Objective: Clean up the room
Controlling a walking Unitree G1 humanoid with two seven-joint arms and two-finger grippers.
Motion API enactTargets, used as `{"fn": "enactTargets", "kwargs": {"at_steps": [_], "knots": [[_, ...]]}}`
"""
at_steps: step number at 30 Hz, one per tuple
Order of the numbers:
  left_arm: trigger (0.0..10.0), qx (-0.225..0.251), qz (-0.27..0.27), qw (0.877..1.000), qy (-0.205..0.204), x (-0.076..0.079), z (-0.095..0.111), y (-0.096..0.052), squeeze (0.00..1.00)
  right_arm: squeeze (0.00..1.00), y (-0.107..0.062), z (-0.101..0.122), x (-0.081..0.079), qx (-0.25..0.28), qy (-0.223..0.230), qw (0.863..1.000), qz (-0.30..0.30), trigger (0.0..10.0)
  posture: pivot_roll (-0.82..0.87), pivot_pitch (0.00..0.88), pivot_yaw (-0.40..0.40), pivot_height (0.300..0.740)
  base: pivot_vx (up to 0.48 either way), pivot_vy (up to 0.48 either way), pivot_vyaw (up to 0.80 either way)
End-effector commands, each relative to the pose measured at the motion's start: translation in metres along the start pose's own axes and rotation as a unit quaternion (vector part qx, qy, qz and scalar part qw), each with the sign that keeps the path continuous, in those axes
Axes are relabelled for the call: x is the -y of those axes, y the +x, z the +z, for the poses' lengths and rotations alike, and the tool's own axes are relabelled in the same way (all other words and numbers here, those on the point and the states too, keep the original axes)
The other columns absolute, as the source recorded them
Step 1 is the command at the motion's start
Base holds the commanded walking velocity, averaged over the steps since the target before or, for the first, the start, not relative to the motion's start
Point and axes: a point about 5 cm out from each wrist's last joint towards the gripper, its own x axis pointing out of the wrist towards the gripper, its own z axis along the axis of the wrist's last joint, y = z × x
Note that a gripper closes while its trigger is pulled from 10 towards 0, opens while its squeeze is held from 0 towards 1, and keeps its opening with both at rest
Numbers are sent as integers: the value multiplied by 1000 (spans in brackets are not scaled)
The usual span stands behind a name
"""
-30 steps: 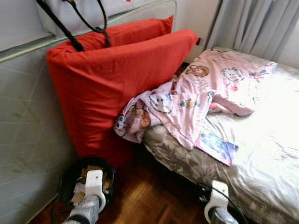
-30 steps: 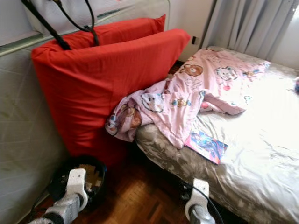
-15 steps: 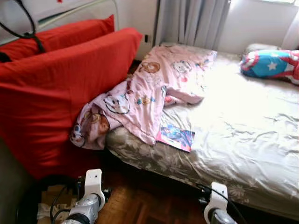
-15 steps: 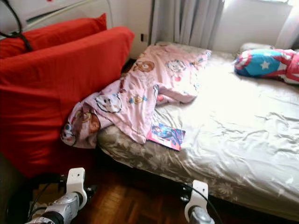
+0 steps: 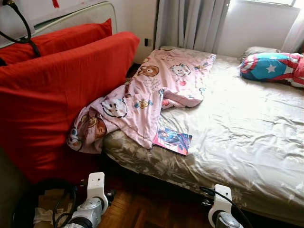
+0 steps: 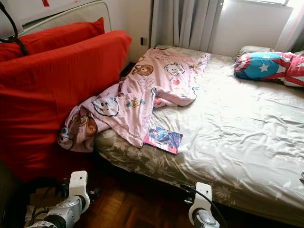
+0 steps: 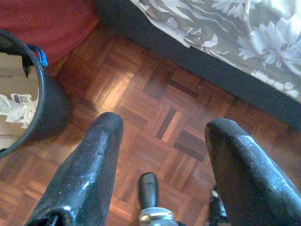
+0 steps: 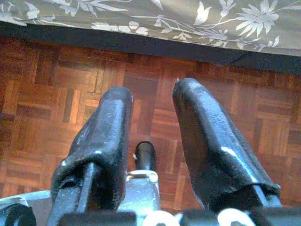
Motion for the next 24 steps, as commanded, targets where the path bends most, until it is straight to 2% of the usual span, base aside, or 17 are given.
{"fn": "enactTargets", "kwargs": {"at_steps": [1,6,9,24], "knots": [[10000,-22,3,1000,-10,-3,-10,-1,0,0,0,0,-1,-2,-2,1000,2,10000,-15,0,-42,740,0,0,800],[10000,-21,2,1000,-9,-3,-10,-1,0,0,0,0,-1,-4,0,1000,3,10000,-14,0,-43,740,0,0,761],[10000,-21,2,1000,-10,-3,-10,-1,0,0,0,-1,-1,-8,7,1000,1,10000,-13,0,-43,740,0,0,0],[10000,-20,0,1000,-11,-3,-10,-1,0,0,0,-1,-2,-9,5,1000,5,10000,-15,0,-40,740,264,0,0]]}}
